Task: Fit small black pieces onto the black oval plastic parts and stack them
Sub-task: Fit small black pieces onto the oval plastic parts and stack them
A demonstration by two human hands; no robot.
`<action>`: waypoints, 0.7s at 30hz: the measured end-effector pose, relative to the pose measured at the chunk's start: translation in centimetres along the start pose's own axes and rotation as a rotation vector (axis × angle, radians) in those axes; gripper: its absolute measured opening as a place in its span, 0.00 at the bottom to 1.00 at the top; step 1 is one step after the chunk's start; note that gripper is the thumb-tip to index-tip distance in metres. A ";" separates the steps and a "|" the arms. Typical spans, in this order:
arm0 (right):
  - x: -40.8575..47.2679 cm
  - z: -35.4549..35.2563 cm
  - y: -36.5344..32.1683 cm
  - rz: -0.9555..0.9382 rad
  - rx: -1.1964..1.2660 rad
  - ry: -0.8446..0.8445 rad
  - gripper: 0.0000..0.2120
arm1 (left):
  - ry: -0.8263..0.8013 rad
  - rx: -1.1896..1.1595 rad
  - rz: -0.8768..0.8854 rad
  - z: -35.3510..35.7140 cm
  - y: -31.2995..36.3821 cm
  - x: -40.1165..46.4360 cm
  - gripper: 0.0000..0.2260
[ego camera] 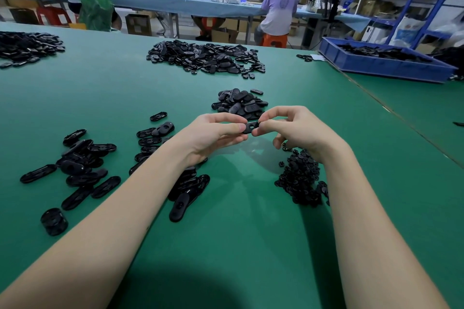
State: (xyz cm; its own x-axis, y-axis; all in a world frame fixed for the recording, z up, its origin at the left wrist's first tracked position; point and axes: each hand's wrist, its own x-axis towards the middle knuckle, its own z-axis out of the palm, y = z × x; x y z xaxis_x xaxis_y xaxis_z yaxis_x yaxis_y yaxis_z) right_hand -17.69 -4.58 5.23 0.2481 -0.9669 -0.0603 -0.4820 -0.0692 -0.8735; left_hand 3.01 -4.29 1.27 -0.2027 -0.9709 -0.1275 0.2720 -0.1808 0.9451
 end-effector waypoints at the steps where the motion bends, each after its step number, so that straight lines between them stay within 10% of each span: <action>1: 0.0 0.1 0.0 -0.001 0.007 -0.008 0.02 | 0.003 0.001 -0.002 0.0 0.0 0.0 0.05; 21: 0.9 0.4 0.2 -0.004 -0.035 0.104 0.03 | -0.009 0.017 0.005 0.1 0.0 0.1 0.05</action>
State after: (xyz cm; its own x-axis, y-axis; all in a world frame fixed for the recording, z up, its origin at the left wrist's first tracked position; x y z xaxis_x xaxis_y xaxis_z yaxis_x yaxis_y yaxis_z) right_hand -17.21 -5.34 4.77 0.1623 -0.9867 -0.0044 -0.5107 -0.0802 -0.8560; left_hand 2.92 -4.39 1.25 -0.2100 -0.9704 -0.1197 0.2570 -0.1730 0.9508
